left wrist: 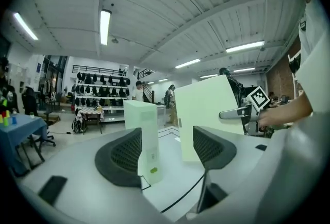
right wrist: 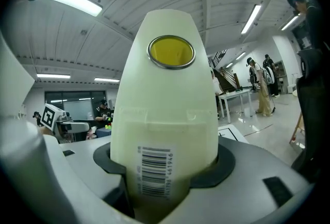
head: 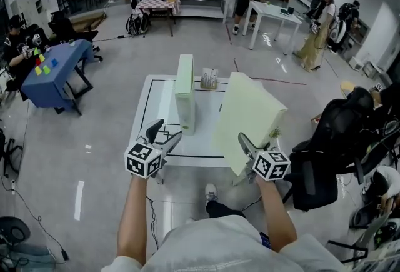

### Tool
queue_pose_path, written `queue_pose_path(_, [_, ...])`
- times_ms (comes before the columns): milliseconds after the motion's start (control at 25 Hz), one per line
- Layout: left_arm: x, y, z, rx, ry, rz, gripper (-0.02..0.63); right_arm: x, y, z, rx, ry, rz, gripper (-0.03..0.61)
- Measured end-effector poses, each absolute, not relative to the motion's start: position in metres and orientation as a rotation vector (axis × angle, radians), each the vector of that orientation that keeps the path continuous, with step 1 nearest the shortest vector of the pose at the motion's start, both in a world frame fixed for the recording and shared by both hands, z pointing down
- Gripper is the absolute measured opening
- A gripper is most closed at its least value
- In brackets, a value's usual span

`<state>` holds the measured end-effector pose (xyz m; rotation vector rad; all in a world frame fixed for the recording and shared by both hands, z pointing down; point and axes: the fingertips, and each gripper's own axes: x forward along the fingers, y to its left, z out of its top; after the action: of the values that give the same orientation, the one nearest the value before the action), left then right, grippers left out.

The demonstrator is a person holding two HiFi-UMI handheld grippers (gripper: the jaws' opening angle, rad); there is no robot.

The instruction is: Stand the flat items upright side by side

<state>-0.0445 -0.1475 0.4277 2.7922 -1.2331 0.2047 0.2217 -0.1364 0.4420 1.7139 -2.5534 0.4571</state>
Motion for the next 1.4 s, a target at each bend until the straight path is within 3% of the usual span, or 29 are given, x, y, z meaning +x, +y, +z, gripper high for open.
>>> queue_pose_path(280, [-0.058,-0.177,0.408,2.830,-1.271,0.259,0.321,0.190,-0.179,0.451,1.647,-2.516,0.310,0.328])
queue_pose_path(600, [-0.026,-0.217,0.394,3.101,-1.102,0.449,0.319,0.177,-0.256,0.478,1.660,-2.442,0.225,0.328])
queue_pose_path(1000, [-0.012,-0.257,0.388,3.302,-0.993,0.709,0.265,0.158,-0.316,0.503,1.645,-2.432,0.243,0.328])
queue_pose_path(1160, [-0.002,-0.265,0.408,3.304,-0.930,0.881,0.196,0.155,-0.324,0.506,1.682,-2.420,0.203,0.330])
queue_pose_path(1400, [0.006,-0.264,0.410,3.311,-0.892,0.821,0.170,0.134,-0.321,0.513,1.670,-2.438,0.085,0.336])
